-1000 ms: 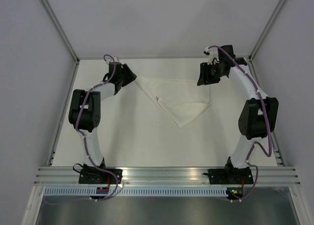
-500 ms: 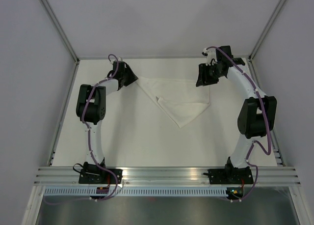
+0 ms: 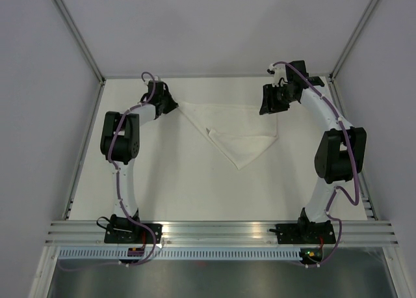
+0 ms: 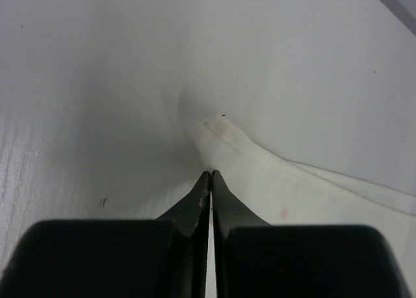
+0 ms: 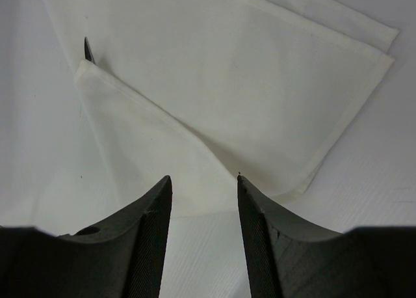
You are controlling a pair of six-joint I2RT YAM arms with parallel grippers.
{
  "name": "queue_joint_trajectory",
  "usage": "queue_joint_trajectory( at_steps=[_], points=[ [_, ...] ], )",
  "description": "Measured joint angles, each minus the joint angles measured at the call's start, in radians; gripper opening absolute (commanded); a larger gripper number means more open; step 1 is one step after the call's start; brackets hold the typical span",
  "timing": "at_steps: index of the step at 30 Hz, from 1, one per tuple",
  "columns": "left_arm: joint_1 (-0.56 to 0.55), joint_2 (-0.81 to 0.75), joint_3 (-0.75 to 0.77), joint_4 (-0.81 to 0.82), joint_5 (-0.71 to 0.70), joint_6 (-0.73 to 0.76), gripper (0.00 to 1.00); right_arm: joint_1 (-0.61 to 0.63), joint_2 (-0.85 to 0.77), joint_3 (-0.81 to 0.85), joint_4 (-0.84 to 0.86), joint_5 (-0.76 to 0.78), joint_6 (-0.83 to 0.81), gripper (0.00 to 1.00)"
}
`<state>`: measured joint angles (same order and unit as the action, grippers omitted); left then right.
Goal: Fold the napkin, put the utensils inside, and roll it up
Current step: Fold the napkin
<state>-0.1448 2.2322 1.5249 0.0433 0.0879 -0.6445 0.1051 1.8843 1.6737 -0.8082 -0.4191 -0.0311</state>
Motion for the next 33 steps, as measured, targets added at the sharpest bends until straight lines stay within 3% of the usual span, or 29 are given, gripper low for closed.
queue_joint_trajectory(
  at_steps=[13,18,26,33],
  points=[
    [0.06,-0.053,-0.133,0.115,0.054,-0.004,0.02,0.021,0.0,0.0,0.0,0.01,-0.007,0.5],
    [0.068,-0.102,-0.246,0.23,0.109,-0.004,0.02,0.029,0.0,0.0,0.0,0.01,-0.01,0.5],
    [0.063,-0.159,-0.38,0.521,0.389,-0.003,0.02,0.038,0.0,0.0,0.0,0.014,-0.011,0.5],
    [-0.026,-0.179,-0.343,0.595,0.652,0.013,0.02,0.048,0.009,0.0,0.0,0.025,-0.018,0.5]
  ],
)
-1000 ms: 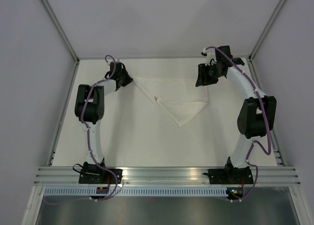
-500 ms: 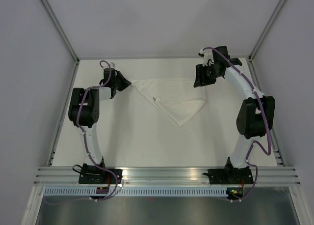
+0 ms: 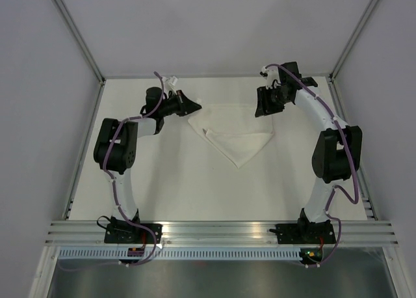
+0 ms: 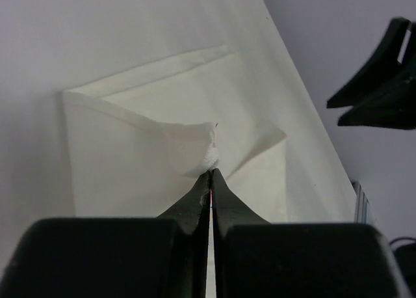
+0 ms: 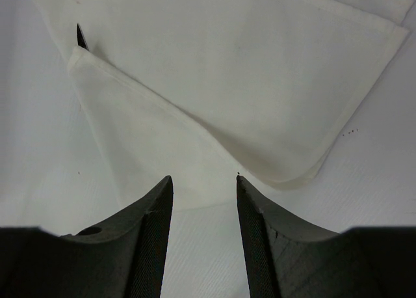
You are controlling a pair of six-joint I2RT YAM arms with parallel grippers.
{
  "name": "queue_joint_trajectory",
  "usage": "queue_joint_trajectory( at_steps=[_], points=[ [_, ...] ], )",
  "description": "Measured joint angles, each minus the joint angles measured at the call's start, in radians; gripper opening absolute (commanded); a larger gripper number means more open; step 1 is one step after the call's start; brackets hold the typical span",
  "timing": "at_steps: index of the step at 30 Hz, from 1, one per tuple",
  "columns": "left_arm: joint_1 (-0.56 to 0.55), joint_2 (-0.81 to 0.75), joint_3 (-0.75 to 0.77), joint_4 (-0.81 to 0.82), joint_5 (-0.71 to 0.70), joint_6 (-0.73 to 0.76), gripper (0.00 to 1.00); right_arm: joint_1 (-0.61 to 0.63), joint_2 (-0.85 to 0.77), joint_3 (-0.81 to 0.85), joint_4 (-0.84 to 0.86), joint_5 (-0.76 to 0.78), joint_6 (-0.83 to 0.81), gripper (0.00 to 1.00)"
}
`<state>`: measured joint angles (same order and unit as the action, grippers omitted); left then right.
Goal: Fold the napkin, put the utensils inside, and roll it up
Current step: Fold the napkin
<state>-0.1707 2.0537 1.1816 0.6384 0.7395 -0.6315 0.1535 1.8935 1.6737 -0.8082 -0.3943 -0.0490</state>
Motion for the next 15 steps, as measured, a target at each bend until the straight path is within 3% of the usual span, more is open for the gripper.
queue_joint_trajectory(
  at_steps=[7,15],
  points=[
    [-0.139,-0.009,0.024,-0.108,0.155,0.139,0.02,0.008,0.013,0.0,0.0,0.008,-0.001,0.5],
    [-0.273,-0.035,0.024,-0.342,0.163,0.348,0.02,0.015,0.02,0.0,0.0,0.015,-0.004,0.5]
  ],
)
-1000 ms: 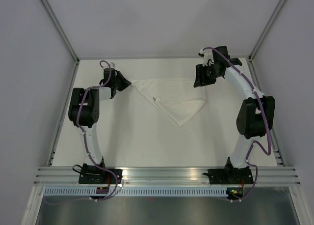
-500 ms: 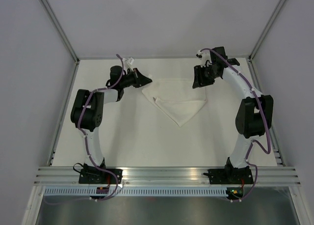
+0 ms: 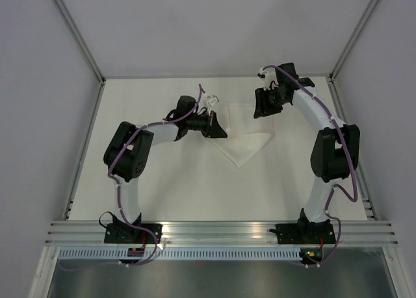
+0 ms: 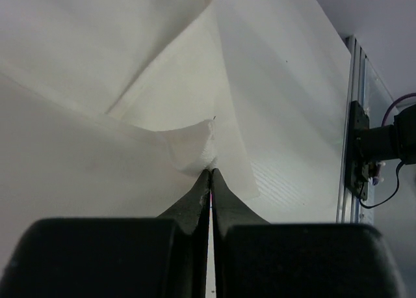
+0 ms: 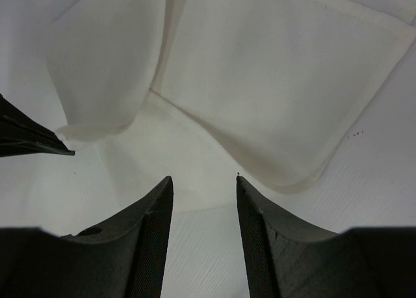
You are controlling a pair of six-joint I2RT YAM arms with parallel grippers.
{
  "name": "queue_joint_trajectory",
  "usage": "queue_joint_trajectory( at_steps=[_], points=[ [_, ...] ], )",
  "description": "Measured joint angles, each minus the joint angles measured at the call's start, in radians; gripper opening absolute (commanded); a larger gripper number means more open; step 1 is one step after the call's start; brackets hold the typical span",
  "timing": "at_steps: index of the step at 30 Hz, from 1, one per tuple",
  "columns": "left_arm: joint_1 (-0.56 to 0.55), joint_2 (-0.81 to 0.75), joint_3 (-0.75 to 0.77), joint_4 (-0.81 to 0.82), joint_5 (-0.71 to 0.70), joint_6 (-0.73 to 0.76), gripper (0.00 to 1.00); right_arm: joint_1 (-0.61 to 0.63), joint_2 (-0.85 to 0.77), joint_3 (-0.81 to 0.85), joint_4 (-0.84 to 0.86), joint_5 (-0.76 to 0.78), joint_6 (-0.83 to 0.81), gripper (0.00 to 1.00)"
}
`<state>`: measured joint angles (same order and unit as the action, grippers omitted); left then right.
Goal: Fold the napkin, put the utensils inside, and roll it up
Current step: Fold the napkin
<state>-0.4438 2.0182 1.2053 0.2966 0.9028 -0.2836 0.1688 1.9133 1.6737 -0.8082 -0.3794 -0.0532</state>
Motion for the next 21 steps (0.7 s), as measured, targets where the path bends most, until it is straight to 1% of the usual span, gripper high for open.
queue_joint_trajectory(
  at_steps=[4,8,14,21],
  points=[
    [-0.046,-0.034,-0.001,-0.08,-0.028,0.076,0.02,0.004,0.0,0.0,0.0,0.004,-0.001,0.5],
    [-0.084,-0.063,-0.002,-0.126,-0.074,0.136,0.02,0.005,0.0,0.0,0.0,0.014,-0.003,0.5],
    [-0.149,-0.068,-0.002,-0.215,-0.179,0.233,0.02,0.006,0.001,0.0,0.0,0.019,-0.004,0.5],
    [-0.226,-0.068,-0.002,-0.295,-0.287,0.313,0.02,0.008,0.009,0.0,0.0,0.023,-0.004,0.5]
  ],
)
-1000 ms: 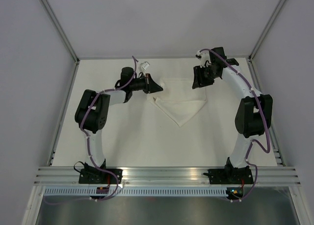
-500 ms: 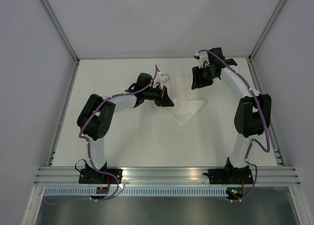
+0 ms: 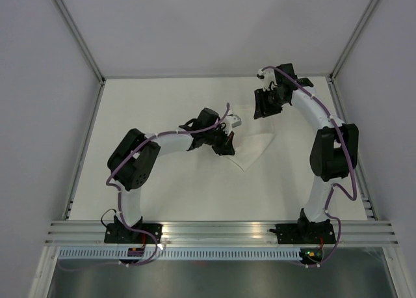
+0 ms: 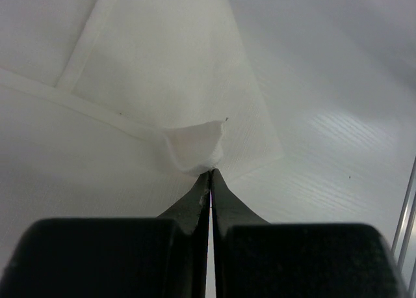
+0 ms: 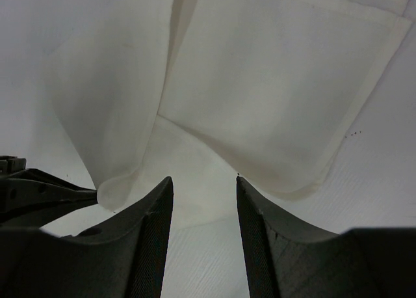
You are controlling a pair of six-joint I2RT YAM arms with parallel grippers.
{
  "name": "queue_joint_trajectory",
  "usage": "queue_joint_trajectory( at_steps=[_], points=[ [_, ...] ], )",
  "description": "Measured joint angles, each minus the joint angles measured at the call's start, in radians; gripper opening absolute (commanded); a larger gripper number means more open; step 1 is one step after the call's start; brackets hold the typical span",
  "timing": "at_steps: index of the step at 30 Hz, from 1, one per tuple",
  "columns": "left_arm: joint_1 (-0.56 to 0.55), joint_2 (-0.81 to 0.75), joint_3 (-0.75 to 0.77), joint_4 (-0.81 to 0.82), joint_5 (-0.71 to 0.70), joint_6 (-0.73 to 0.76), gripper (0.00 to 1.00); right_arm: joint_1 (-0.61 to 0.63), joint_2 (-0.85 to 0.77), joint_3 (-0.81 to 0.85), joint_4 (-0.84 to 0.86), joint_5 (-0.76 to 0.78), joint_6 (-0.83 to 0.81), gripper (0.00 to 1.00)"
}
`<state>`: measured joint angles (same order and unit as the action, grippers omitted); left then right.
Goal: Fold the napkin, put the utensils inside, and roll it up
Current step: Fold the napkin
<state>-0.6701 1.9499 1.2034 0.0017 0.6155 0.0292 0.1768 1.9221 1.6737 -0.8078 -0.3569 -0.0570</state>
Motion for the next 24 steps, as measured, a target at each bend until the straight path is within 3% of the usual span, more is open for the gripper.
queue_joint_trajectory(
  at_steps=[17,24],
  points=[
    [-0.124,0.0,0.0,-0.06,-0.228,0.07,0.04,0.011,0.023,0.0,0.0,0.018,-0.003,0.5],
    [-0.163,0.0,0.002,-0.068,-0.277,0.082,0.28,0.012,0.026,0.0,0.0,0.023,-0.004,0.5]
  ],
)
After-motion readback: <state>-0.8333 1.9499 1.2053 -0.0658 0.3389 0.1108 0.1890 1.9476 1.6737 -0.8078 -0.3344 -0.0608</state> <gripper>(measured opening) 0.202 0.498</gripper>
